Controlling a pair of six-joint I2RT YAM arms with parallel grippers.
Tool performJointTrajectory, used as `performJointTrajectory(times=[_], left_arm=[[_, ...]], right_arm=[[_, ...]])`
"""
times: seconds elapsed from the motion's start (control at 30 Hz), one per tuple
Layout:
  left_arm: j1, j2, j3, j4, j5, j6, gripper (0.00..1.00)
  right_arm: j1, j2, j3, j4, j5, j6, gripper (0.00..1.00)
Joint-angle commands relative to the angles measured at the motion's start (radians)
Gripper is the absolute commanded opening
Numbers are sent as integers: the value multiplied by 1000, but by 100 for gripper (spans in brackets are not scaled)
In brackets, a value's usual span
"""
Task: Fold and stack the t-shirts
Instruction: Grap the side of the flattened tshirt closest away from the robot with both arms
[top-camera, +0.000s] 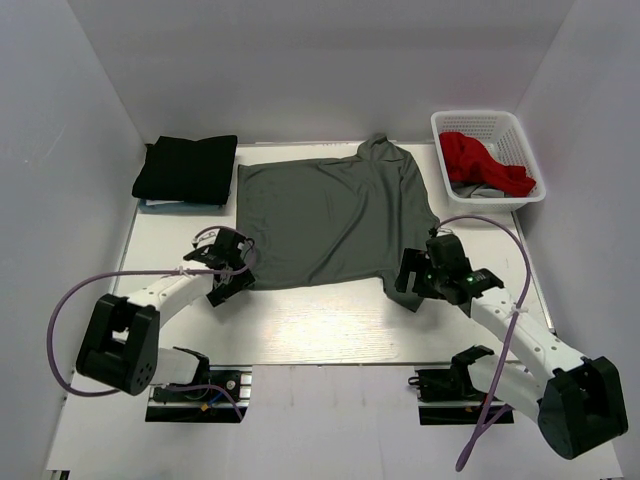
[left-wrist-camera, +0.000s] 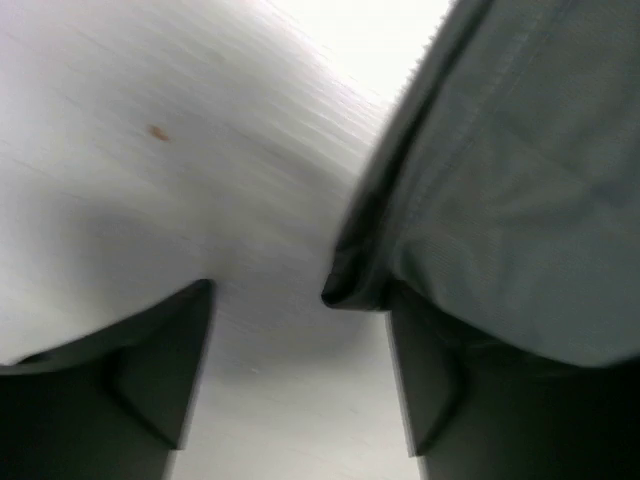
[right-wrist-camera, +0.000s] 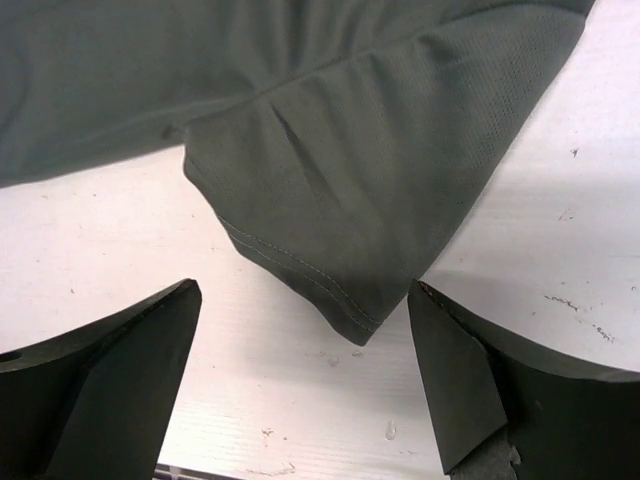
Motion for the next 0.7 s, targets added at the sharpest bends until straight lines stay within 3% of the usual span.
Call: performJointTrajectory(times=[0.0,0.13,0.2,0.23,0.3,0.53,0.67], left_arm=[[18,50,-1,74,4,-4,75],[27,99,9,74,4,-22,41],[36,115,9,83,13,-22,29],[36,115,9,83,25,-22,15],[36,124,9,94,38,-22,0],[36,115,9,103,69,-4,0],[36,104,9,92,56,-4,0]], right_arm=[[-1,13,10,-21,-6,-6,90],[-4,24,-19,-45,-17,23,90],[0,32,-36,-61,-22,20,90],[0,39,-45,-64,-28,18,90],[4,49,-65,-46,-36,17,90],[7,147,-76,37,-154,27,78],[4,225,-82,43,-45,98,70]])
